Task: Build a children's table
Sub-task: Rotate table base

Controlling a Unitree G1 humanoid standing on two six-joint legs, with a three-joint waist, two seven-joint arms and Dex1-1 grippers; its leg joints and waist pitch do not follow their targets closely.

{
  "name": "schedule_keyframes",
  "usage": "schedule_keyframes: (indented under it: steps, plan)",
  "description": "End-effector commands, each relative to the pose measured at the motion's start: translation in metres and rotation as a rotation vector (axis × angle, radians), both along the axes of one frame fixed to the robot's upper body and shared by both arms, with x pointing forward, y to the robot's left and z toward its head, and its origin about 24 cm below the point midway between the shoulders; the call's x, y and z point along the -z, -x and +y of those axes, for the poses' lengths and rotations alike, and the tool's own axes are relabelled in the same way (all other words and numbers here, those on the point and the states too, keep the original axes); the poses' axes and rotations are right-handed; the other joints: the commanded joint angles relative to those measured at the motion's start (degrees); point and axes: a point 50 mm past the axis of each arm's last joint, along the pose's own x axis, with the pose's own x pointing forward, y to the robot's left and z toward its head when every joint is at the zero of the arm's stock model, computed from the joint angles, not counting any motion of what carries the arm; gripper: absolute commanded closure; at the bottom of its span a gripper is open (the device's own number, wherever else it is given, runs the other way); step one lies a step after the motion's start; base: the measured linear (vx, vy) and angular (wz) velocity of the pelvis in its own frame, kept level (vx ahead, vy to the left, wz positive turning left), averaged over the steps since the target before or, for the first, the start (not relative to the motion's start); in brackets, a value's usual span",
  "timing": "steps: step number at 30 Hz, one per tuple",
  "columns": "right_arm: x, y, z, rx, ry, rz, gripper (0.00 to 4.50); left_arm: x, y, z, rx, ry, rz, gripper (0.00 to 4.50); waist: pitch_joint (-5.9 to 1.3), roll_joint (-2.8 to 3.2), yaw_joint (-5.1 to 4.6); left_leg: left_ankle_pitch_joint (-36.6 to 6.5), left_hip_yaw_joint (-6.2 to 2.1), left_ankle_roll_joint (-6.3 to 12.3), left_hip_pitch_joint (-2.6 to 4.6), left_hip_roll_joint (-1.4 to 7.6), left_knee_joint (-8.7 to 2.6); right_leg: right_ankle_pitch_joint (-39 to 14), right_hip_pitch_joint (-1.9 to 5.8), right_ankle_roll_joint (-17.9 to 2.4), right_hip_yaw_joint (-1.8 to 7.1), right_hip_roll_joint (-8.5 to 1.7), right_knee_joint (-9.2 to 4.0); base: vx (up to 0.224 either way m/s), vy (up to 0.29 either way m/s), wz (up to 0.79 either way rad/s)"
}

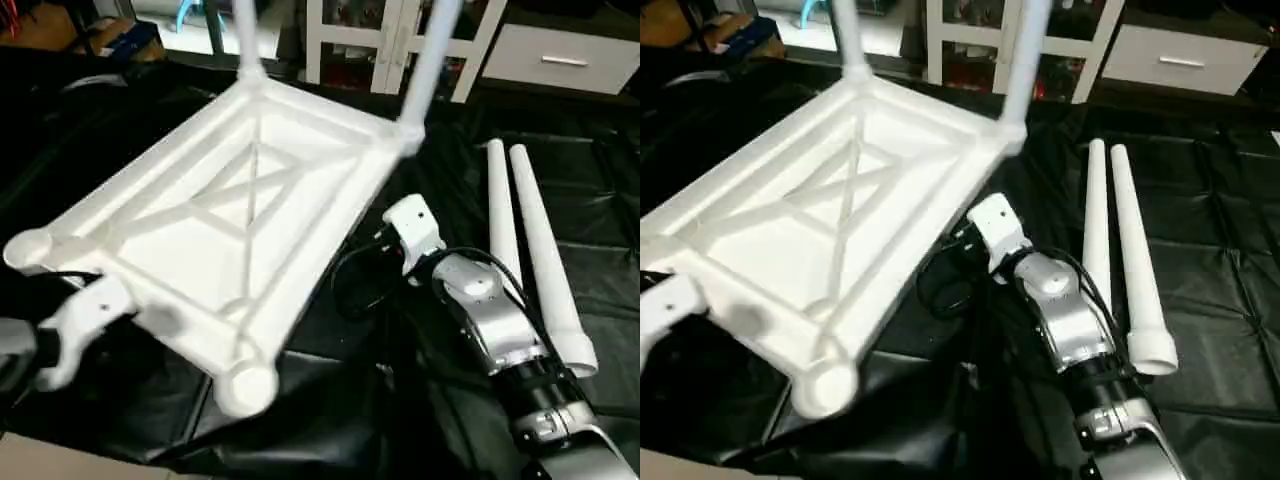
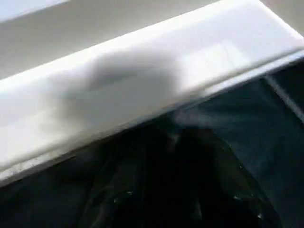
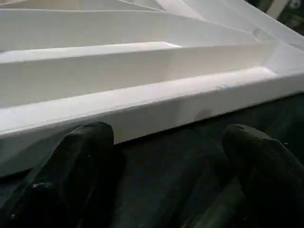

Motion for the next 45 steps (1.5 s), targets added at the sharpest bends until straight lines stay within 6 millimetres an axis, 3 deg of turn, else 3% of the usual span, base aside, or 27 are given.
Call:
schedule_keyframes:
  steps: [1, 2, 3, 6, 12, 18, 21, 22, 25, 26, 28, 29, 30, 32, 33, 34, 35, 36, 37, 38, 39, 40, 41, 42, 43, 44, 45]
  plan:
    - [-0.007, -0.002, 0.016, -0.071, -0.030, -0.026, 0.16, 0.005, 0.001, -0.025, 0.074, 0.071, 0.009, 2.95, -3.80, 0.91, -0.31, -8.5, -0.74, 1.74, 1.52, 2.11, -4.86, -6.8, 3.00, -14.9, 1.79, -1.77, -3.10, 0.000, 0.000, 0.00]
    - [-0.008, -0.002, 0.018, -0.083, -0.037, -0.024, 0.16, 0.006, 0.001, -0.029, 0.080, 0.082, 0.005, 2.95, -3.80, 0.53, -0.33, -8.3, -0.63, 2.09, 1.51, 2.11, -4.76, -6.8, 2.98, -14.8, 1.84, -1.71, -3.15, 0.000, 0.000, 0.00]
    - [-0.008, -0.002, 0.020, -0.090, -0.040, -0.024, 0.16, 0.006, 0.001, -0.032, 0.082, 0.091, 0.002, 2.95, -3.81, 0.71, -0.27, -7.9, -0.76, 2.32, 1.34, 2.10, -4.80, -6.9, 3.08, -14.6, 1.77, -1.72, -3.05, 0.000, 0.000, 0.00]
    - [-0.007, -0.001, 0.027, -0.129, -0.050, -0.025, 0.16, 0.003, 0.000, -0.048, 0.099, 0.154, -0.027, 2.95, -3.90, 0.32, -0.45, -7.3, -0.75, 2.87, 1.23, 2.14, -4.74, -7.5, 3.13, -14.2, 1.81, -1.82, -3.05, 0.000, 0.000, 0.00]
    - [-0.005, 0.000, 0.033, -0.157, -0.067, -0.016, 0.16, 0.003, -0.002, -0.065, 0.121, 0.193, -0.054, 2.95, -4.10, 0.28, -1.01, -5.7, -0.82, 3.89, 0.90, 2.05, -4.58, -4.9, 3.33, -14.8, 1.66, -1.72, -2.78, 0.000, 0.000, 0.00]
    - [-0.005, 0.002, 0.035, -0.175, -0.088, -0.030, 0.16, 0.003, -0.010, -0.084, 0.132, 0.239, -0.100, 2.95, -3.98, 0.73, -1.19, -5.8, -0.74, 4.01, 1.09, 2.14, -4.52, -4.8, 3.22, -15.3, 1.64, -1.66, -2.93, 0.000, 0.000, 0.00]
    - [-0.007, 0.001, 0.032, -0.162, -0.094, -0.045, 0.16, 0.005, -0.013, -0.090, 0.137, 0.250, -0.110, 2.95, -4.08, 0.53, -1.19, -5.5, -0.70, 3.94, 1.10, 2.06, -4.44, -3.8, 3.30, -15.5, 1.61, -1.54, -2.81, 0.000, 0.000, 0.00]
    - [-0.010, 0.001, 0.029, -0.154, -0.097, -0.061, 0.16, 0.006, -0.016, -0.096, 0.145, 0.259, -0.128, 2.95, -4.09, 0.85, -1.15, -5.6, -0.75, 3.94, 1.06, 2.06, -4.44, -3.8, 3.36, -15.5, 1.61, -1.63, -2.81, 0.000, 0.000, 0.00]
    - [-0.014, 0.001, 0.024, -0.143, -0.100, -0.092, 0.16, 0.008, -0.021, -0.108, 0.161, 0.286, -0.156, 2.95, -4.28, 0.81, -1.11, -4.9, -0.70, 4.09, 1.11, 2.05, -4.31, -2.2, 3.44, -15.8, 1.56, -1.52, -2.73, 0.000, 0.000, 0.00]
    - [-0.018, 0.003, 0.018, -0.131, -0.094, -0.109, 0.16, 0.008, -0.024, -0.117, 0.175, 0.307, -0.169, 2.95, -4.34, 0.68, -1.09, -4.5, -0.71, 4.36, 1.05, 2.04, -4.26, -1.5, 3.56, -16.0, 1.56, -1.57, -2.63, 0.000, 0.000, 0.00]
    - [-0.021, 0.004, 0.012, -0.116, -0.099, -0.120, 0.16, 0.009, -0.026, -0.124, 0.193, 0.320, -0.182, 2.95, -4.42, 1.17, -0.90, -4.4, -0.64, 4.35, 1.29, 2.04, -4.16, -0.6, 3.42, -15.9, 1.55, -1.41, -2.63, 0.000, 0.000, 0.00]
    - [-0.021, 0.004, 0.011, -0.114, -0.100, -0.121, 0.16, 0.009, -0.026, -0.125, 0.195, 0.322, -0.184, 2.95, -4.43, 0.87, -0.80, -4.2, -0.64, 4.48, 1.17, 2.01, -4.18, -0.2, 3.60, -15.8, 1.53, -1.37, -2.70, 0.000, 0.000, 0.00]
    - [-0.026, 0.007, 0.003, -0.093, -0.103, -0.137, 0.16, 0.010, -0.030, -0.131, 0.199, 0.339, -0.193, 2.95, -4.41, 0.96, -0.83, -4.5, -0.69, 4.34, 1.01, 1.96, -4.26, -0.4, 3.72, -15.6, 1.51, -1.36, -2.72, 0.000, 0.000, 0.00]
    - [-0.033, 0.009, -0.009, -0.050, -0.109, -0.156, 0.16, 0.011, -0.032, -0.134, 0.206, 0.327, -0.203, 2.95, -4.47, 1.24, -0.80, -5.0, -0.68, 4.04, 1.20, 1.94, -4.22, 0.1, 3.75, -15.5, 1.52, -1.18, -2.81, 0.000, 0.000, 0.00]
    - [-0.041, 0.011, -0.019, 0.005, -0.145, -0.167, 0.16, 0.009, -0.033, -0.134, 0.211, 0.327, -0.215, 2.95, -4.50, 1.77, -0.64, -5.0, -0.82, 3.91, 1.18, 1.89, -4.20, 0.2, 3.87, -15.6, 1.48, -1.25, -2.67, 0.000, 0.000, 0.00]
    - [-0.041, 0.011, -0.019, 0.005, -0.145, -0.167, 0.16, 0.009, -0.033, -0.134, 0.211, 0.327, -0.215, 2.95, -4.46, 1.46, -0.73, -5.2, -0.71, 4.06, 1.11, 1.89, -4.24, 0.3, 3.97, -15.4, 1.55, -1.26, -2.85, 0.000, 0.000, 0.00]
    - [-0.048, 0.012, -0.027, 0.066, -0.169, -0.175, 0.16, 0.003, -0.032, -0.131, 0.210, 0.340, -0.231, 2.95, -4.56, 1.59, -0.78, -5.1, -0.83, 4.02, 1.09, 1.94, -4.21, 0.2, 3.96, -15.6, 1.48, -1.39, -2.69, 0.000, 0.000, 0.00]
    - [-0.058, 0.014, -0.041, 0.153, -0.207, -0.172, 0.16, -0.009, -0.032, -0.128, 0.200, 0.389, -0.251, 2.95, -4.43, 2.28, -0.84, -5.4, -0.92, 3.76, 0.95, 1.87, -4.26, -0.5, 4.05, -15.7, 1.50, -1.41, -2.69, 0.000, 0.000, 0.00]
    - [-0.058, 0.014, -0.041, 0.153, -0.207, -0.172, 0.16, -0.009, -0.032, -0.128, 0.200, 0.389, -0.251, 2.95, -4.34, 1.88, -0.97, -5.5, -0.79, 3.54, 0.99, 1.84, -4.34, -0.7, 4.13, -15.6, 1.53, -1.30, -2.94, 0.000, 0.000, 0.00]
    - [-0.070, 0.020, -0.066, 0.293, -0.241, -0.130, 0.16, -0.033, -0.031, -0.119, 0.192, 0.473, -0.291, 2.95, -4.29, 1.73, -1.10, -5.3, -0.80, 3.49, 0.91, 1.68, -4.30, -0.7, 4.17, -15.8, 1.49, -1.16, -2.83, 0.000, 0.000, 0.00]
    - [-0.070, 0.020, -0.066, 0.293, -0.241, -0.130, 0.16, -0.033, -0.031, -0.119, 0.192, 0.473, -0.291, 2.95, -4.40, 1.79, -0.95, -4.9, -0.78, 3.26, 1.04, 1.65, -4.24, -0.4, 4.27, -16.0, 1.55, -1.15, -2.69, 0.000, 0.000, 0.00]
    - [-0.076, 0.022, -0.078, 0.365, -0.246, -0.109, 0.16, -0.046, -0.032, -0.114, 0.184, 0.512, -0.319, 2.95, -4.54, 1.86, -0.92, -4.6, -0.86, 3.23, 1.12, 1.73, -4.23, -0.2, 4.18, -16.0, 1.47, -1.17, -2.68, 0.000, 0.000, 0.00]
    - [-0.084, 0.026, -0.092, 0.459, -0.193, -0.103, 0.16, -0.060, -0.038, -0.109, 0.140, 0.557, -0.375, 2.95, -3.98, 3.97, -1.03, -5.8, -0.80, 2.01, 1.36, 1.42, -4.24, -1.3, 3.71, -16.0, 1.20, -0.69, -2.81, 0.000, 0.000, 0.00]
    - [-0.094, 0.031, -0.108, 0.565, -0.122, -0.094, 0.16, -0.077, -0.048, -0.103, 0.062, 0.611, -0.453, 2.95, -4.01, 3.04, -1.12, -6.4, -0.63, 1.13, 1.56, 1.20, -4.13, -1.3, 3.74, -15.9, 1.15, -0.21, -2.90, 0.000, 0.000, 0.00]
    - [-0.094, 0.031, -0.108, 0.565, -0.122, -0.094, 0.16, -0.077, -0.048, -0.103, 0.062, 0.611, -0.453, 2.95, -3.85, 3.39, -0.95, -6.5, -0.65, 0.85, 1.51, 1.06, -4.12, -1.6, 3.71, -15.7, 1.21, -0.21, -3.01, 0.000, 0.000, 0.00]
    - [-0.098, 0.033, -0.114, 0.608, -0.103, -0.073, 0.16, -0.084, -0.057, -0.100, -0.011, 0.662, -0.485, 2.95, -3.74, 2.96, -1.04, -7.0, -0.65, 0.80, 1.06, 0.88, -4.08, -3.4, 4.10, -15.3, 1.40, -0.51, -3.16, 0.000, 0.000, 0.00]
    - [-0.100, 0.034, -0.117, 0.625, -0.103, -0.061, 0.16, -0.087, -0.060, -0.099, -0.042, 0.686, -0.501, 2.95, -3.73, 3.27, -1.03, -7.2, -0.75, 0.92, 0.86, 0.79, -4.05, -6.0, 4.14, -14.6, 1.43, -0.81, -3.51, 0.000, 0.000, 0.00]
